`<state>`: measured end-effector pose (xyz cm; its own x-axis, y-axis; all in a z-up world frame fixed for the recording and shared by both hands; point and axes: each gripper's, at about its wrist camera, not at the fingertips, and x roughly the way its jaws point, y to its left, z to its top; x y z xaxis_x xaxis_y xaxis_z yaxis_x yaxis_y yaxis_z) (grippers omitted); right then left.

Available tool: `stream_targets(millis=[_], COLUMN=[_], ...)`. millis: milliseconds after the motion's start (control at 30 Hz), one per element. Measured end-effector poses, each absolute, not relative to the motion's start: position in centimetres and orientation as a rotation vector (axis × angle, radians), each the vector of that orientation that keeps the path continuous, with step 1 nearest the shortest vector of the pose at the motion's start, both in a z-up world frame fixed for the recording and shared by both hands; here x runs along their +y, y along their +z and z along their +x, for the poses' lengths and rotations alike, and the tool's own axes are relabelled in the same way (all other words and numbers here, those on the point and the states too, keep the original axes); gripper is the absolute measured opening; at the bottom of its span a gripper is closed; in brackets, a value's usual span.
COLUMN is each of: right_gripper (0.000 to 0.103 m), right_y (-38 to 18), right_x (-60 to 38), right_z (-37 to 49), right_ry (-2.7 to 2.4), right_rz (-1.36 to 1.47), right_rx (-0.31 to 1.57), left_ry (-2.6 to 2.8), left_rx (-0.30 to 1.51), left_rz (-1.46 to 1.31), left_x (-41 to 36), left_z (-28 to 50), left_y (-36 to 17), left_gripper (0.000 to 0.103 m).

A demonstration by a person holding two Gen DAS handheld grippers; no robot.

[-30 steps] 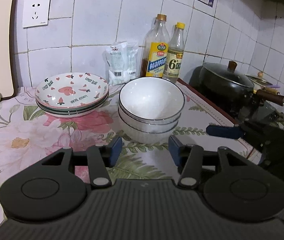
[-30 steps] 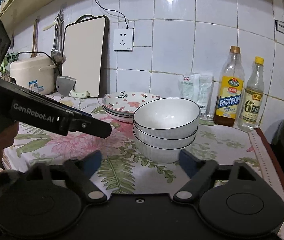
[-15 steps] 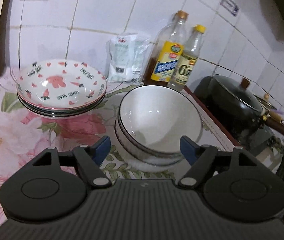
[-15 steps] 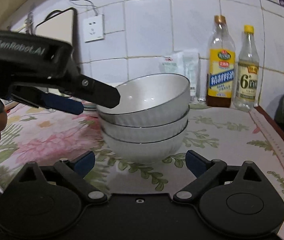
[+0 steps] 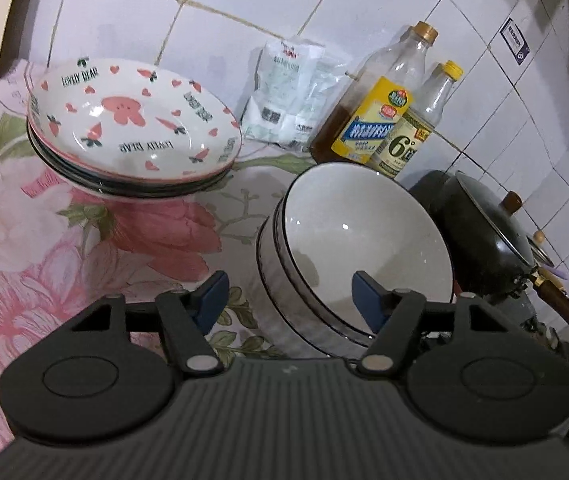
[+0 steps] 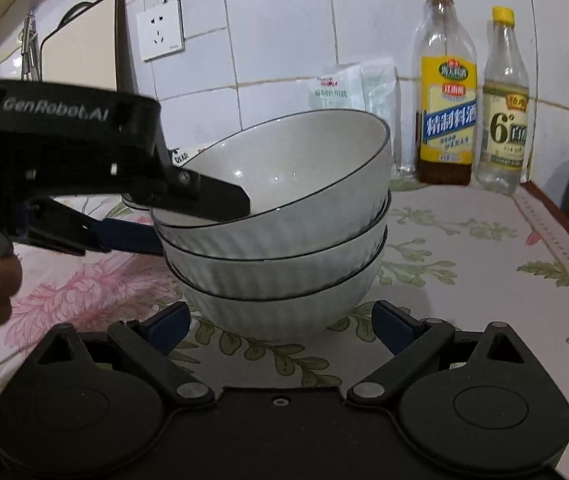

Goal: Organize plates and bowls
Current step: 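Lift the bowl stack with both tools and carry it over the plate stack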

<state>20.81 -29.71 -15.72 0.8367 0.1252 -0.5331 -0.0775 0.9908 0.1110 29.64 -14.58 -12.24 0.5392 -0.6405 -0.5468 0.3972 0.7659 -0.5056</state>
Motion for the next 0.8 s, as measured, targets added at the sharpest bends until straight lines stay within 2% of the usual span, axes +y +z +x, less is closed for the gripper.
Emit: stream_targets(millis=[167, 433, 800], right_gripper=[0.1, 0.1, 0.099], right_y=[-15.7, -15.4, -15.4], right_x=[-29.9, -29.6, -29.4], right_z=[21.8, 22.5, 21.9], right_ry=[0.111, 0.119, 0.114], right_rz=[0.123, 0.127, 0.113], right_rx=[0.595, 0.597, 0.571], left_ry=[-0.637, -0.625, -0.632], left_rx=[0.8, 0.824, 0.818], left_rz=[-0.407, -0.468, -0.478], left_x=[-14.3, -14.4, -14.3], left_z=[30.0, 30.9, 31.1], left_y=[-12.8, -13.9, -14.4], left_gripper=[0.055, 0.047, 0.047])
